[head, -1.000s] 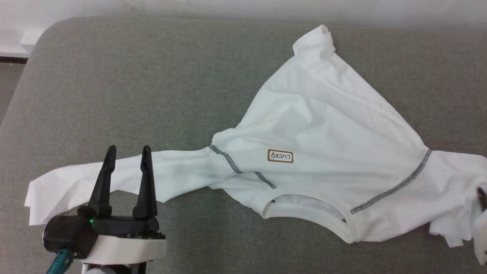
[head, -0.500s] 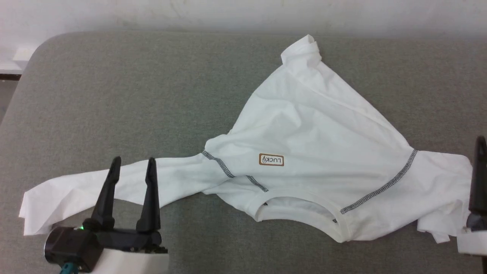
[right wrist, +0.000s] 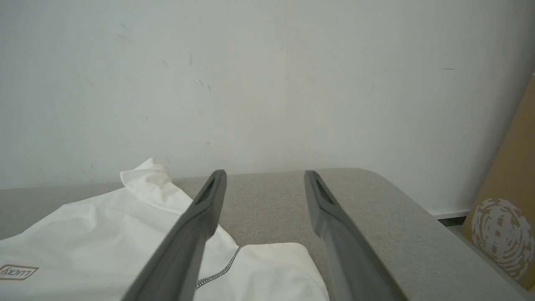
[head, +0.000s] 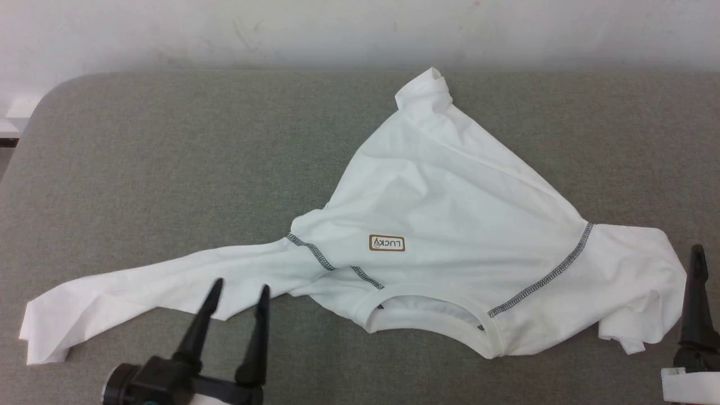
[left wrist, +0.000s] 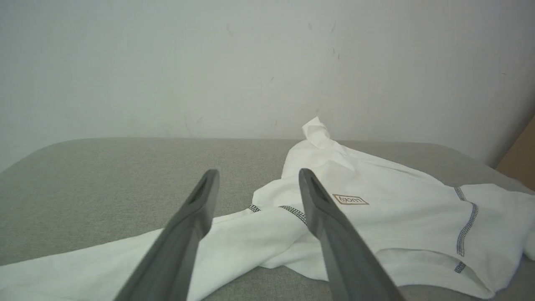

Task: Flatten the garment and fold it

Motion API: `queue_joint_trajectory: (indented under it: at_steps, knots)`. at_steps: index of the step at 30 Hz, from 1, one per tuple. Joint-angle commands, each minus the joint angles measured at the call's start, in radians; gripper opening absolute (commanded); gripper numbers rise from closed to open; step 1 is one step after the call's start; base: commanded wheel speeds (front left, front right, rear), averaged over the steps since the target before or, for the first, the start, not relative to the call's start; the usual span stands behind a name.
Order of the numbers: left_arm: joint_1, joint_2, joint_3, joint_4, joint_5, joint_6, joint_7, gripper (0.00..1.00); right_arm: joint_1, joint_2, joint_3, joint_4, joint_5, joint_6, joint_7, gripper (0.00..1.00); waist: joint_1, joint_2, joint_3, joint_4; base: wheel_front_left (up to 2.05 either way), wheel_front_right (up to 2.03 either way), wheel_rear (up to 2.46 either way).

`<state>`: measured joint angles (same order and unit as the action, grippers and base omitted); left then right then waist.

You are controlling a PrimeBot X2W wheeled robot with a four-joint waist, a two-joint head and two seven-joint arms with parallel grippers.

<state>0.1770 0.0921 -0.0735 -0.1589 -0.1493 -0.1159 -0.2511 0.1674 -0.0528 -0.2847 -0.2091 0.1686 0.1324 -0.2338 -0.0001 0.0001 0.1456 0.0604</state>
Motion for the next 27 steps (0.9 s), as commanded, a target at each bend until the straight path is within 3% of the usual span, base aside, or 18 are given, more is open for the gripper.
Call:
queue_joint_trajectory:
  at_steps: [1,9,14,19,27]
  knots:
    - [-0.012,0.017,-0.015,0.008,0.007,-0.009,0.013,1.0,-0.013,0.002,0.001,0.003,0.001,-0.002,-0.008,1.0,0.0001,-0.0001,0.002,0.002,0.0,0.0,0.0]
    - [-0.139,0.232,-0.25,0.045,-0.03,-0.014,0.208,1.0,-0.036,0.003,0.017,0.013,0.01,-0.002,-0.013,1.0,0.0001,-0.0001,0.046,-0.003,0.0,0.0,0.0]
    - [-0.241,0.325,-0.382,0.106,-0.043,-0.015,0.274,1.0,-0.051,0.003,0.024,0.015,0.016,-0.002,-0.015,1.0,0.0001,-0.0001,0.085,-0.019,0.0,0.0,0.0]
    - [-0.333,0.35,-0.47,0.178,-0.04,-0.015,0.271,1.0,-0.069,0.003,0.028,0.017,0.019,-0.002,-0.017,1.0,0.0001,-0.0001,0.125,-0.038,0.0,0.0,0.0]
    - [-0.434,0.348,-0.518,0.302,-0.033,-0.015,0.273,1.0,-0.09,0.003,0.035,0.018,0.023,-0.002,-0.019,1.0,0.0001,-0.0001,0.174,-0.058,0.0,0.0,0.0]
